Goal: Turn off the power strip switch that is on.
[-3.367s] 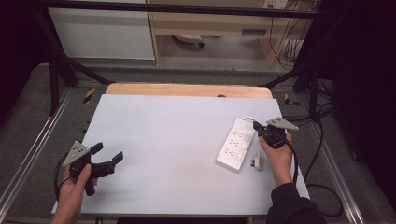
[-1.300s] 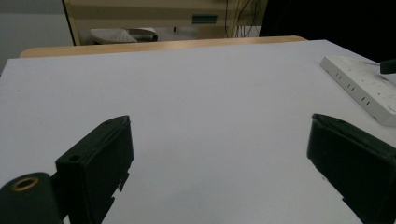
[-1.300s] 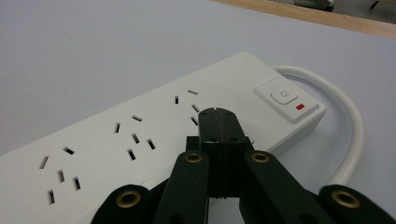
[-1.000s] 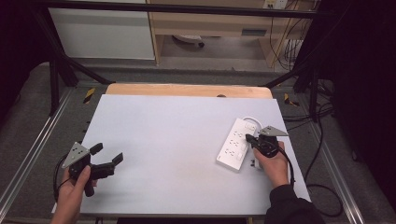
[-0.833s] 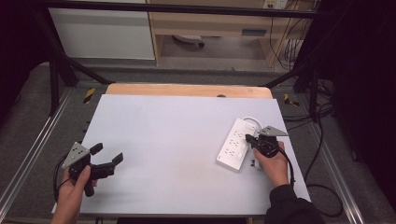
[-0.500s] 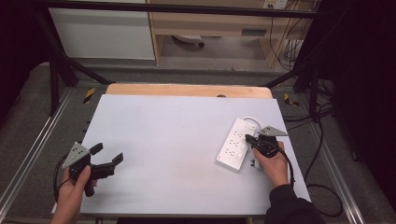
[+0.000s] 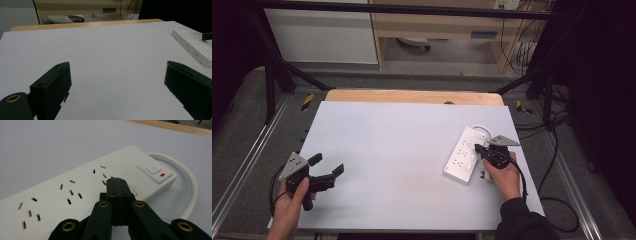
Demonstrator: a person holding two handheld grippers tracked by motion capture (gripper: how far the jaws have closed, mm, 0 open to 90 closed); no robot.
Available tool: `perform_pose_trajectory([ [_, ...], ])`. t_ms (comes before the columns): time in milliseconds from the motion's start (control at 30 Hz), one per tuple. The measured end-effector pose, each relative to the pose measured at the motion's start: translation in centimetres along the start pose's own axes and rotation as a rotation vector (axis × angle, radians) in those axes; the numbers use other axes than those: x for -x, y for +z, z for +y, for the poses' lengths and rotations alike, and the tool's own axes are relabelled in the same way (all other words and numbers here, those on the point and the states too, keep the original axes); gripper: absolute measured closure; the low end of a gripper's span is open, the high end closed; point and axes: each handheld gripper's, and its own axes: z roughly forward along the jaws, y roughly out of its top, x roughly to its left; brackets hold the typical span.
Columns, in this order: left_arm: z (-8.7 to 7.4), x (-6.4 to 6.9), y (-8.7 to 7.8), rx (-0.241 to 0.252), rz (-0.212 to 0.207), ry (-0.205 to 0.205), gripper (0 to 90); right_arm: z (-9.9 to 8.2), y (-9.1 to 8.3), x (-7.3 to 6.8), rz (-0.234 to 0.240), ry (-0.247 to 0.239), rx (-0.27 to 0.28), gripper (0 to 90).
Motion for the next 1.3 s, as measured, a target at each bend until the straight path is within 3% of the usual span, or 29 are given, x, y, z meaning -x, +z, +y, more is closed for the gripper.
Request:
perform_pose_trajectory([
  [1300, 0.0, 0.01, -0.01, -0.001, 0.001, 0.002, 7.0, -0.18, 0.25, -0.03, 0.006, 0.013, 0.016, 90.0],
])
